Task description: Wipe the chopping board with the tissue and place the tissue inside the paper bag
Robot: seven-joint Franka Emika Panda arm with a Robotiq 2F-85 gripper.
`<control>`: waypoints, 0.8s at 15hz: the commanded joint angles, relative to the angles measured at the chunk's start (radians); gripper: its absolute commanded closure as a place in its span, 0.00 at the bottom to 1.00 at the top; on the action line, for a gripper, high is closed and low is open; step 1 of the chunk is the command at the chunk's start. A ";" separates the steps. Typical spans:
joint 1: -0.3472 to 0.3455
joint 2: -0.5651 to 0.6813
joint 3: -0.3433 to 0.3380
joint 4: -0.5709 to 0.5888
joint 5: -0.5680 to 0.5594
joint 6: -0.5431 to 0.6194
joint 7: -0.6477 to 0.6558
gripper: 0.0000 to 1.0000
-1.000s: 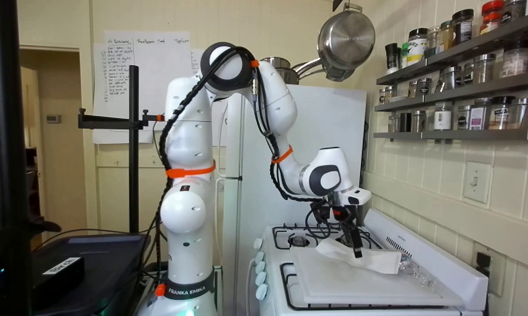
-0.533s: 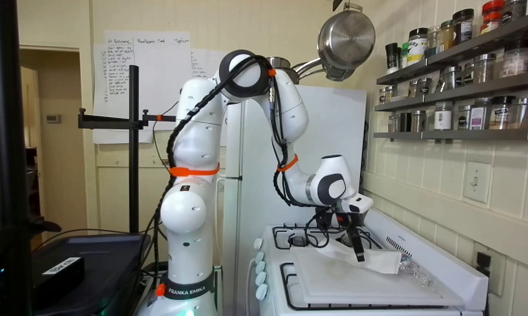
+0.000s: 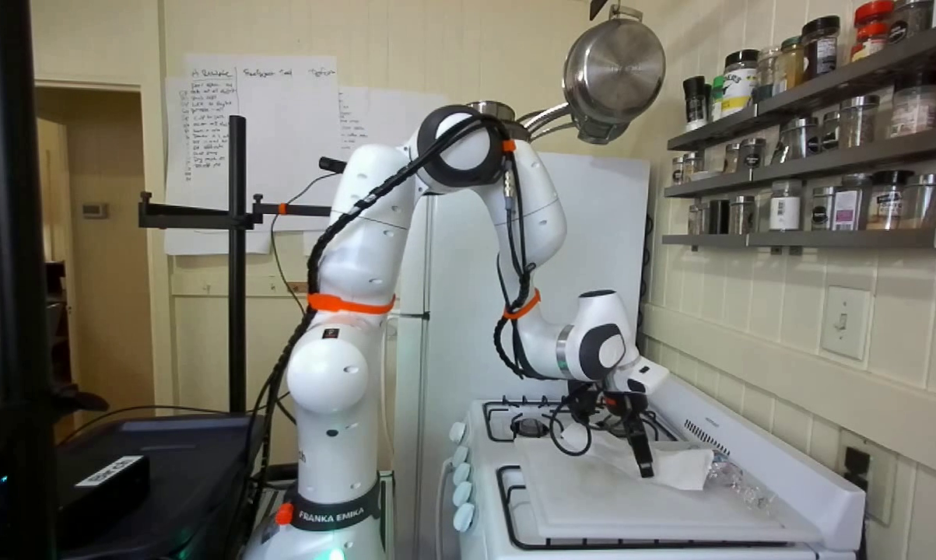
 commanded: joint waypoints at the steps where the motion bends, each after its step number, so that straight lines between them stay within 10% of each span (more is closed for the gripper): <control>1: 0.029 0.041 -0.029 0.026 -0.033 0.029 0.045 0.31; 12: -0.051 -0.027 0.087 -0.021 0.121 -0.025 -0.122 1.00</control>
